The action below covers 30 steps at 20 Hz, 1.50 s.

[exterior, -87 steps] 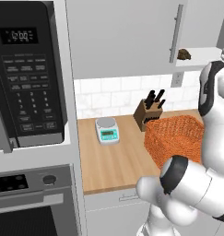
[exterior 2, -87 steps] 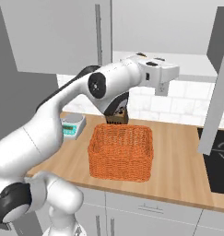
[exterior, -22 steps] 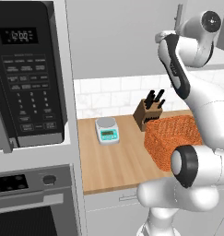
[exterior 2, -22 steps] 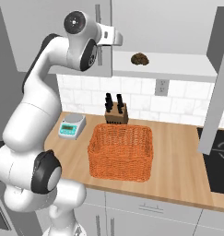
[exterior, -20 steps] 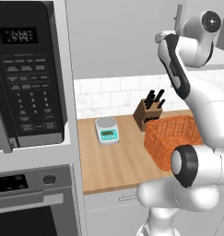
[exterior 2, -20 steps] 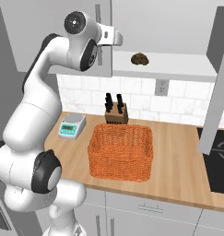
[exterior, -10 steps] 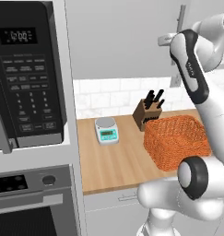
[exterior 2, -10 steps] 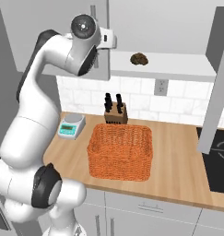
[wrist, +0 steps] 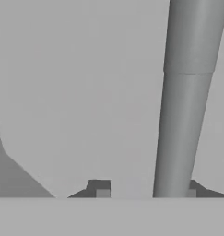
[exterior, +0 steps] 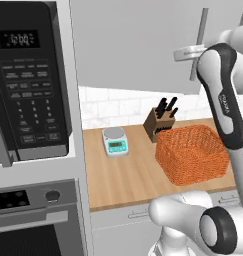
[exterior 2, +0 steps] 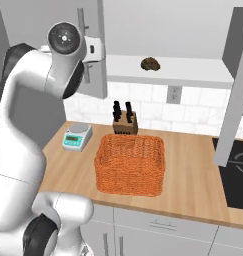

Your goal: Open the cabinet, pick up the bread from the cabinet and place it in the basket. Then move the basket to the dining counter.

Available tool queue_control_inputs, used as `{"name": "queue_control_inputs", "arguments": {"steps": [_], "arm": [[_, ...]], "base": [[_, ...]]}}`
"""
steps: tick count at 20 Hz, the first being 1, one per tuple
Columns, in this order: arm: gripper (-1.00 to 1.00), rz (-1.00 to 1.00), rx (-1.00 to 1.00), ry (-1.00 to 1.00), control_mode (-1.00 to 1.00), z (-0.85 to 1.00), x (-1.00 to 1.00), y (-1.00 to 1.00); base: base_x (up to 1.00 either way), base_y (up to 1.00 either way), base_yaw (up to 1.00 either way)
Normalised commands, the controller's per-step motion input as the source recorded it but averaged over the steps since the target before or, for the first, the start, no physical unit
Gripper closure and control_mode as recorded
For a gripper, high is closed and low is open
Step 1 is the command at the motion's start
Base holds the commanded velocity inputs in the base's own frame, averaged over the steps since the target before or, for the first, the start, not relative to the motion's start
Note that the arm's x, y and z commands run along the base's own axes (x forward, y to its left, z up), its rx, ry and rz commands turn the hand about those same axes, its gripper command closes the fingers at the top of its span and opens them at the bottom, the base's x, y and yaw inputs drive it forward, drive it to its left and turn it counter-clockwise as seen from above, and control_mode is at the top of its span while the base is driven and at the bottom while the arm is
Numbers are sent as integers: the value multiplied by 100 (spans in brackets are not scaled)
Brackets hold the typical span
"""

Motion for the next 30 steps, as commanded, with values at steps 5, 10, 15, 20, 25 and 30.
{"name": "queue_control_inputs", "arguments": {"steps": [5, 10, 15, 20, 25, 30], "arm": [[100, 2, 0, 0, -100, 0, -100, 100], [100, 0, 0, 0, -100, -9, -100, 100], [100, 0, 2, 0, -100, -9, -100, 100], [100, 1, 25, 0, -100, 21, -100, -36], [100, -7, 45, 0, -100, 12, -98, -86], [100, 0, 54, 18, -100, 3, -25, -84]], "base": [[0, 0, 0], [0, 0, 0], [0, 0, 0], [0, 0, 0], [0, 0, 0], [0, 0, 0]]}}
